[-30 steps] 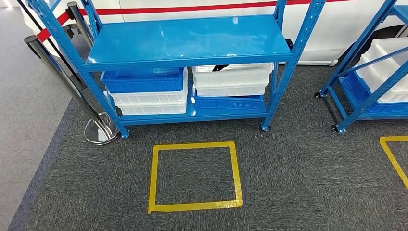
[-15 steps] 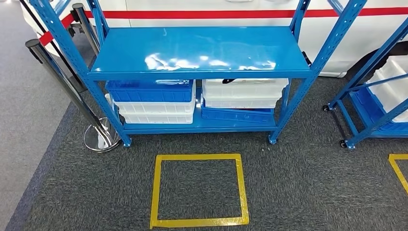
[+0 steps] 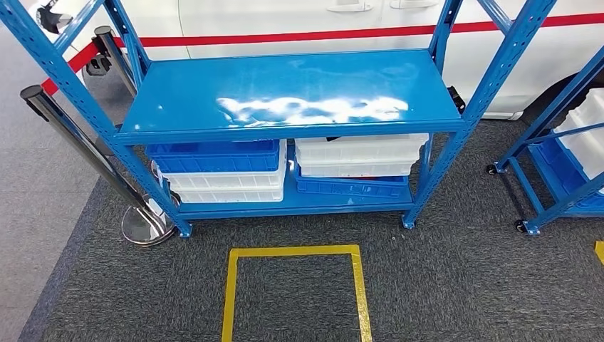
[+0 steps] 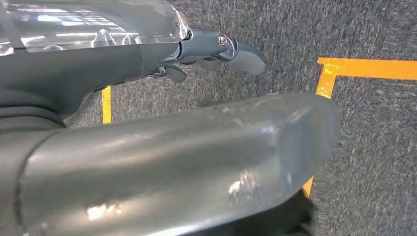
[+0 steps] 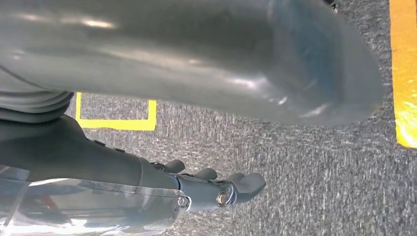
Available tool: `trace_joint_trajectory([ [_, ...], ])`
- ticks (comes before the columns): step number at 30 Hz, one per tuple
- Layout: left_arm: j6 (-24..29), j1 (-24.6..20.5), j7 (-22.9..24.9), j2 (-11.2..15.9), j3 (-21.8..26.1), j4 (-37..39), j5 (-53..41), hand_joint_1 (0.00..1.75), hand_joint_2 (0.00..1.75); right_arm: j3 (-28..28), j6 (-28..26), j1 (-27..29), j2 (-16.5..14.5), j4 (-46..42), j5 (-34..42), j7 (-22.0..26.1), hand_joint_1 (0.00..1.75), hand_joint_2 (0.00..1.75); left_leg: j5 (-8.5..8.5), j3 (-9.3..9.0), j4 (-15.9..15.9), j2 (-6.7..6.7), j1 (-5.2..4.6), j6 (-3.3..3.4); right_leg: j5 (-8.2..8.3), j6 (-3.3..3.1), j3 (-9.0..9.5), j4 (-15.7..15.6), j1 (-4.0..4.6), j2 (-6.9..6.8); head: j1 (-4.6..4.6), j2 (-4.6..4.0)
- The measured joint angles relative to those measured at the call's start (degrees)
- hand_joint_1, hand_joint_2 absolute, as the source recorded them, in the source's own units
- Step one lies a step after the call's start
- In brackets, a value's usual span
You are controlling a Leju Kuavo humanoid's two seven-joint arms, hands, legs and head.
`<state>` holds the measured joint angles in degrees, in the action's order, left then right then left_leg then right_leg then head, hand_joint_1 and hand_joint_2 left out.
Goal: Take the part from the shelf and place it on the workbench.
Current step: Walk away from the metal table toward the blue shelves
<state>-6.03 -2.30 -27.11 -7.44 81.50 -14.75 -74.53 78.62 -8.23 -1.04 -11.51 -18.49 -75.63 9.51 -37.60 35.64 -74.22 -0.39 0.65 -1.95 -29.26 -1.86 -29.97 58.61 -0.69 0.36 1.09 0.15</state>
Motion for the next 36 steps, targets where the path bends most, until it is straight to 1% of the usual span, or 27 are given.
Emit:
trace_joint_trajectory([
  [1, 0.0, 0.1, 0.0, 0.0, 0.0, 0.0, 0.0, 0.00, 0.00, 0.0, 0.0, 0.0, 0.0, 0.0, 0.0, 0.0, 0.00, 0.00, 0.74, 0.48, 1.4, 0.01, 0.02, 0.10, -0.52, 0.10, 0.66, 0.0, -0.01, 0.04, 0.00, 0.00],
  [4, 0.0, 0.3, 0.0, 0.2, 0.0, 0.0, 0.0, 0.00, 0.00, 0.1, 0.2, 0.1, -0.1, 0.0, 0.0, 0.0, 0.00, 0.00, 8.18, -1.25, 11.0, 0.30, -0.11, 0.78, -2.08, 0.69, 2.61, 0.0, 0.02, 0.07, 0.02, 0.00],
  [5, 0.0, 0.3, 0.0, 0.2, 0.0, 0.0, 0.0, 0.00, 0.00, 0.1, 0.3, 0.0, -0.1, 0.0, 0.1, 0.0, 0.00, 0.00, 9.48, -1.83, 13.0, 0.46, -0.24, 1.13, -2.59, 1.07, 3.10, -0.1, 0.08, 0.09, 0.01, 0.00],
  [6, 0.0, 0.3, 0.1, 0.2, 0.0, 0.0, 0.0, 0.00, 0.00, 0.1, 0.3, -0.1, -0.1, 0.0, 0.1, 0.0, 0.00, 0.00, 10.12, -2.18, 14.0, 0.54, -0.37, 1.59, -2.83, 1.51, 3.63, -0.1, 0.15, 0.11, 0.01, 0.00],
  [7, 0.0, 0.3, 0.1, 0.2, 0.0, 0.0, 0.0, 0.00, 0.00, 0.1, 0.4, -0.2, -0.1, 0.0, 0.1, 0.1, 0.00, 0.00, 9.70, -2.49, 14.2, 0.54, -0.47, 2.08, -2.83, 2.00, 4.04, 0.2, 0.24, 0.13, -0.01, 0.00],
  [9, 0.0, 0.3, 0.2, 0.2, 0.0, 0.0, -0.1, 0.00, 0.00, 0.1, 0.3, -0.4, -0.1, 0.0, 0.1, 0.1, 0.00, 0.00, 10.09, -3.80, 14.9, 0.32, -0.32, 3.09, -2.46, 2.69, 4.17, 1.6, 0.20, 0.00, -0.12, 0.00],
  [11, 0.0, 0.2, 0.3, 0.2, 0.0, 0.0, -0.3, 0.00, 0.00, 0.2, 0.3, -0.5, -0.1, 0.0, 0.1, 0.2, 0.00, 0.00, 9.86, -5.08, 15.4, 0.26, -0.22, 3.85, -3.14, 2.98, 1.79, 6.0, 0.07, -0.10, -0.41, 0.01],
  [14, 0.0, 0.3, 0.3, 0.2, 0.0, 0.0, -0.5, 0.00, 0.00, 0.4, 0.3, -0.6, -0.1, 0.0, 0.0, 0.2, 0.00, 0.00, 8.71, -6.24, 15.6, 0.25, -0.36, 4.33, -7.43, 3.33, -5.20, 14.4, -0.03, -0.15, -0.66, 0.01],
  [15, 0.0, 0.3, 0.3, 0.3, 0.0, 0.0, -0.5, 0.00, 0.00, 0.5, 0.3, -0.5, -0.1, 0.0, 0.0, 0.2, 0.00, 0.00, 8.14, -6.82, 15.6, 0.17, -0.39, 4.32, -8.65, 3.41, -7.01, 15.4, -0.03, -0.15, -0.70, 0.01],
  [16, 0.0, 0.4, 0.3, 0.3, 0.1, 0.0, -0.5, 0.00, 0.00, 0.5, 0.3, -0.4, -0.1, 0.0, 0.0, 0.2, 0.00, 0.00, 7.51, -7.55, 15.6, 0.07, -0.42, 4.27, -8.96, 3.39, -8.12, 14.9, -0.02, -0.15, -0.77, 0.01],
  [17, 0.0, 0.5, 0.3, 0.2, 0.1, 0.0, -0.5, 0.00, 0.00, 0.6, 0.3, -0.2, -0.1, 0.0, 0.0, 0.2, 0.00, 0.00, 6.80, -8.40, 15.6, -0.01, -0.45, 4.19, -7.89, 3.25, -8.56, 12.9, 0.02, -0.16, -0.83, 0.01],
  [18, 0.0, 0.7, 0.3, 0.2, 0.1, 0.0, -0.5, 0.00, 0.00, 0.7, 0.3, 0.0, -0.1, 0.0, 0.0, 0.2, 0.00, 0.00, 6.05, -9.17, 15.7, -0.06, -0.45, 4.09, -5.11, 2.93, -8.63, 9.9, 0.15, -0.20, -0.94, 0.01],
  [19, 0.0, 0.8, 0.3, 0.2, 0.1, 0.0, -0.5, 0.00, 0.00, 0.8, 0.3, 0.2, -0.1, 0.0, 0.0, 0.2, 0.00, 0.00, 5.26, -9.97, 15.6, -0.08, -0.54, 3.93, -1.32, 2.54, -8.60, 6.9, 0.37, -0.24, -0.92, 0.01],
  [20, 0.0, 0.8, 0.3, 0.1, 0.1, 0.0, -0.5, 0.00, 0.00, 0.9, 0.3, 0.4, 0.0, 0.0, 0.0, 0.2, 0.00, 0.00, 4.53, -10.56, 15.7, -0.14, -0.59, 3.67, 1.63, 2.20, -8.46, 4.6, 0.59, -0.27, -0.92, 0.00],
  [21, 0.0, 0.7, 0.3, 0.0, 0.1, 0.0, -0.5, 0.00, 0.00, 1.0, 0.3, 0.4, 0.0, 0.0, 0.0, 0.2, 0.00, 0.00, 3.96, -11.22, 16.0, -0.17, -0.62, 3.33, 3.75, 1.83, -8.28, 3.1, 0.81, -0.29, -0.87, 0.01],
  [22, 0.0, 0.6, 0.3, 0.0, 0.1, 0.0, -0.5, 0.00, 0.00, 1.0, 0.3, 0.3, 0.1, 0.0, 0.0, 0.2, 0.00, 0.00, 3.82, -11.90, 16.0, -0.20, -0.69, 2.94, 4.33, 1.56, -7.96, 2.6, 0.87, -0.24, -0.81, 0.01],
  [24, 0.0, 0.5, 0.3, 0.0, 0.1, 0.0, -0.5, 0.00, 0.00, 1.1, 0.3, 0.1, 0.1, 0.0, 0.0, 0.3, 0.00, 0.00, 4.52, -12.44, 15.0, -0.15, -0.69, 2.17, 3.71, 1.00, -6.32, 1.7, 0.66, -0.07, -0.81, 0.02],
  [26, 0.0, 0.2, 0.3, 0.1, 0.1, 0.0, -0.5, 0.00, 0.00, 1.1, 0.3, 0.1, 0.1, 0.0, 0.0, 0.2, 0.00, 0.00, 5.57, -10.07, 10.0, -0.03, -0.58, 1.55, 3.13, 0.42, -4.31, 0.6, 0.36, -0.07, -0.59, 0.02],
  [27, 0.1, 0.1, 0.3, 0.1, 0.1, 0.0, -0.5, 0.00, 0.00, 1.2, 0.4, 0.1, 0.1, 0.0, 0.0, 0.2, 0.00, 0.00, 5.08, -7.92, 6.7, 0.03, -0.43, 1.25, 2.76, 0.21, -3.42, 0.2, 0.30, -0.13, -0.49, 0.02],
  [28, 0.1, 0.1, 0.3, 0.1, 0.1, 0.0, -0.6, 0.00, 0.00, 1.2, 0.4, 0.0, 0.1, 0.0, 0.1, 0.3, 0.00, 0.00, 3.60, -5.59, 3.6, 0.05, -0.31, 0.96, 2.27, 0.07, -2.61, 0.0, 0.25, -0.13, -0.41, 0.02],
  [29, 0.1, 0.1, 0.3, 0.1, 0.1, 0.0, -0.6, 0.00, 0.00, 1.2, 0.5, -0.1, 0.1, 0.0, 0.1, 0.4, 0.00, 0.00, 1.30, -3.44, 1.5, 0.05, -0.17, 0.73, 1.73, 0.02, -1.84, -0.2, 0.21, -0.07, -0.44, 0.01],
  [30, 0.2, 0.2, 0.3, 0.1, 0.1, 0.0, -0.6, 0.00, 0.00, 1.3, 0.5, -0.1, 0.0, 0.0, 0.3, 0.6, 0.00, 0.00, -0.92, -1.78, 0.6, 0.05, -0.05, 0.58, 1.09, 0.05, -1.03, -0.2, 0.16, 0.04, -0.42, 0.02],
  [31, 0.2, 0.2, 0.3, 0.1, 0.1, 0.0, -0.7, 0.00, 0.00, 1.3, 0.5, -0.1, 0.0, 0.0, 0.4, 0.9, 0.00, 0.00, -2.14, -0.63, 1.0, 0.06, 0.04, 0.52, 0.41, 0.15, -0.17, -0.3, 0.10, 0.16, -0.43, 0.01],
  [32, 0.3, 0.3, 0.3, 0.1, 0.1, 0.0, -0.7, 0.00, 0.00, 1.4, 0.5, -0.1, 0.0, 0.0, 0.6, 1.1, 0.00, 0.00, -1.63, -0.07, 2.7, 0.07, 0.10, 0.53, -0.31, 0.30, 0.75, -0.3, 0.02, 0.26, -0.41, 0.01],
  [33, 0.3, 0.4, 0.3, 0.1, 0.1, 0.0, -0.7, 0.00, 0.00, 1.6, 0.6, -0.1, 0.0, 0.0, 0.8, 1.2, 0.00, 0.00, 0.89, 0.01, 5.7, 0.05, 0.13, 0.59, -1.04, 0.48, 1.68, -0.3, -0.06, 0.33, -0.40, 0.01],
  [35, 0.3, 0.6, 0.3, 0.1, 0.1, 0.0, -0.9, 0.00, 0.00, 1.9, 1.1, -0.2, 0.0, 0.0, 1.4, 1.4, 0.00, 0.00, 8.29, -0.14, 11.3, -0.48, 0.09, 0.69, -2.38, 1.07, 3.06, -0.1, -0.11, 0.71, -0.41, 0.00],
  [36, 0.3, 0.7, 0.4, 0.1, 0.1, 0.0, -1.0, 0.00, 0.00, 2.1, 1.3, -0.4, 0.0, 0.0, 1.8, 1.6, 0.00, 0.00, 10.87, -0.27, 12.9, -0.65, 0.00, 0.95, -2.92, 1.48, 3.35, 0.0, -0.09, 0.98, -0.42, 0.01],
])
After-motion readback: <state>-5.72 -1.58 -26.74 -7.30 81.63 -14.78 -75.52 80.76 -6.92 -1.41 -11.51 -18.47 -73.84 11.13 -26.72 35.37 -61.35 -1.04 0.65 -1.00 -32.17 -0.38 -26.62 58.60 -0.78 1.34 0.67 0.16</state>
